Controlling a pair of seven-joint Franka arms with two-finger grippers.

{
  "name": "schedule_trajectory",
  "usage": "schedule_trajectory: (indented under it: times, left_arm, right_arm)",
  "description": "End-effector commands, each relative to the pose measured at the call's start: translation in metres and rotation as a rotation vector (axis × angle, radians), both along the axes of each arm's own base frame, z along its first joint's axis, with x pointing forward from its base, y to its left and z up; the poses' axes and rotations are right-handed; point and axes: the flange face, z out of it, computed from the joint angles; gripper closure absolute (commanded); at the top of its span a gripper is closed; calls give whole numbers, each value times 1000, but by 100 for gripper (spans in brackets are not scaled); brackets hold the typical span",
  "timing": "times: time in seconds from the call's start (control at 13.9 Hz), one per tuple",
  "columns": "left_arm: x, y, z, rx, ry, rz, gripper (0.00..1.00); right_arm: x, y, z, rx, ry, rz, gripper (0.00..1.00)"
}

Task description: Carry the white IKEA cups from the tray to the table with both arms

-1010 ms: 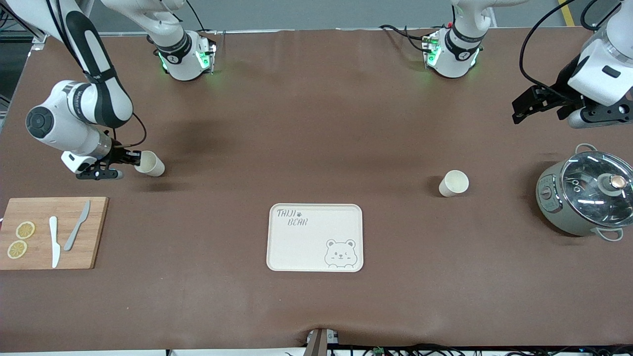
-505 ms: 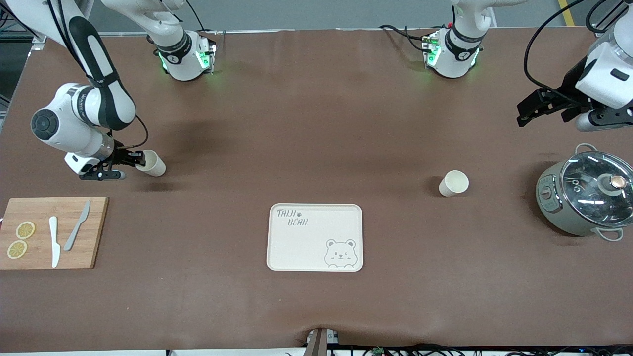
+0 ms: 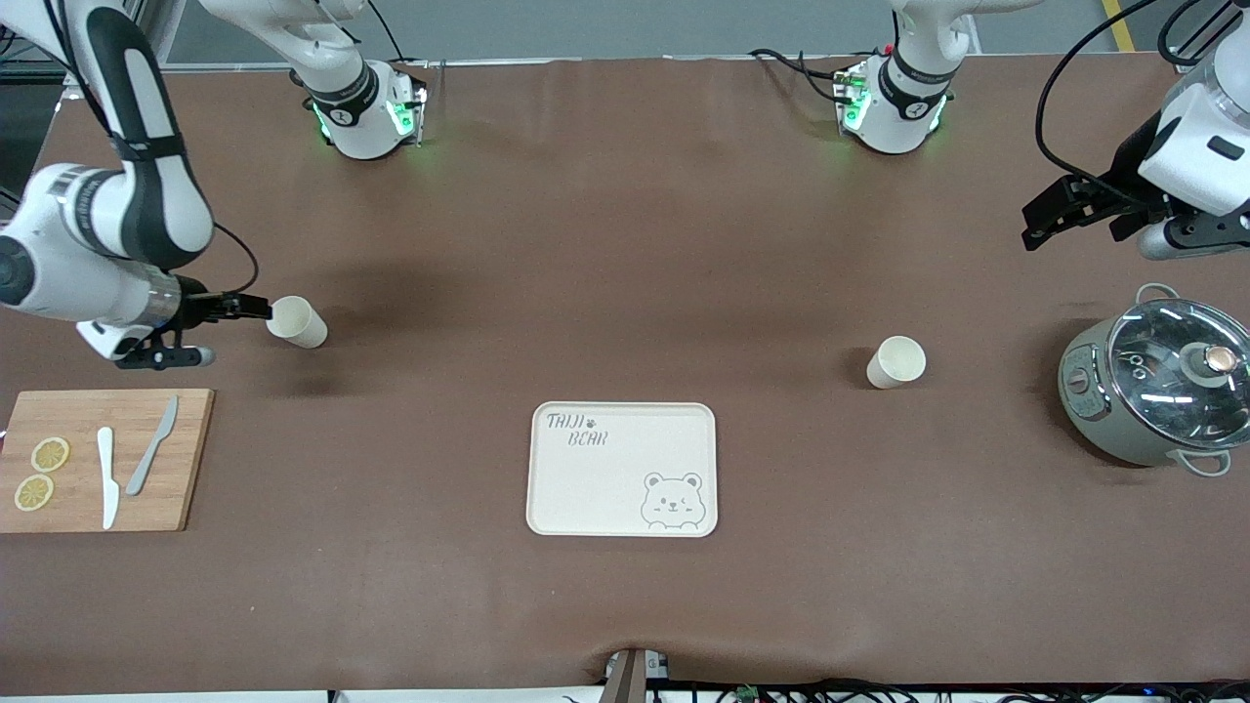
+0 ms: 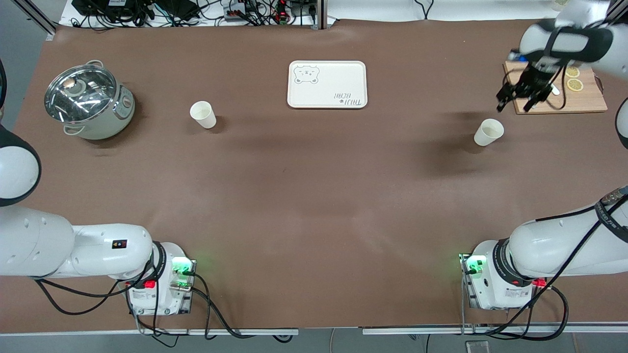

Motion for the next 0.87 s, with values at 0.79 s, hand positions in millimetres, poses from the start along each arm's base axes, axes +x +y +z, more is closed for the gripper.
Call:
schedule_trajectory:
  times: [0.79]
  left_arm:
    - [-6, 1, 6, -9, 18, -17, 0]
  right_arm:
    - [68, 24, 265, -39, -183, -89, 0]
